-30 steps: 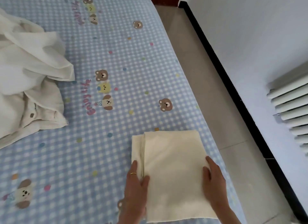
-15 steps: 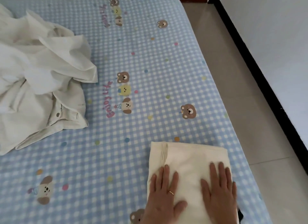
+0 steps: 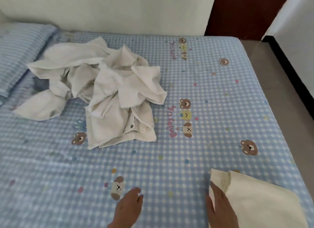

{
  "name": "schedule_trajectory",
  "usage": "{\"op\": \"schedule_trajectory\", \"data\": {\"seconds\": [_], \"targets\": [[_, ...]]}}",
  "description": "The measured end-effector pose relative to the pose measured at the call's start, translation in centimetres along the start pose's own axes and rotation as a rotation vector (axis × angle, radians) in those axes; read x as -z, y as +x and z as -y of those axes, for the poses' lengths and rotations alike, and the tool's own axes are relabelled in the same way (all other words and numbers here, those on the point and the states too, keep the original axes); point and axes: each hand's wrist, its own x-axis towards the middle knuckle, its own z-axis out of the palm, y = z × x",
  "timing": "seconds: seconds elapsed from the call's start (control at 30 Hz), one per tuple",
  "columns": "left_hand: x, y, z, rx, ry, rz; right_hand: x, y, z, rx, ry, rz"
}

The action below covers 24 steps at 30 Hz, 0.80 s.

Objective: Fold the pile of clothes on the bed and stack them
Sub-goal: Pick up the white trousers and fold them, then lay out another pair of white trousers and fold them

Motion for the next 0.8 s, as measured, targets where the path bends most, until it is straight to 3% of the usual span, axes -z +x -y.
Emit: {"op": "schedule_trajectory", "data": {"seconds": [0.17,0.23,0.37,0.43,0.5,0.6,0.8], "targets": [[8.6,3.3,9.4,0.087,0.079,-0.184,-4.7,3.1,11.5,0.2,0.047,0.143],[10.9,5.4,12.5,0.073,0.101,-0.176,-7.3,5.3,15.3,0.313,-0.014,0.147],[13.2,10.7,15.8,-0.074,0.216,-0.143,-12.6,10.0,19.7,0.596,-0.34,0.142],[13.5,13.1,16.2,-0.225,0.287,-0.179,-14.2,11.9,20.7,0.687,-0.474,0.21],[13.5,15.4,16.1,-0.348,0.298,-0.189,-15.9,14.3,20.7,0.774,-0.665,0.169],[12.1,18.4,15.8,-0.496,0.342,-0.158,-17.4,18.0,20.5,0.776,-0.841,0.087],[9.7,20.6,14.5,-0.609,0.358,-0.112,-18.2,20.0,21.3,0.705,-0.73,-0.019]]}}
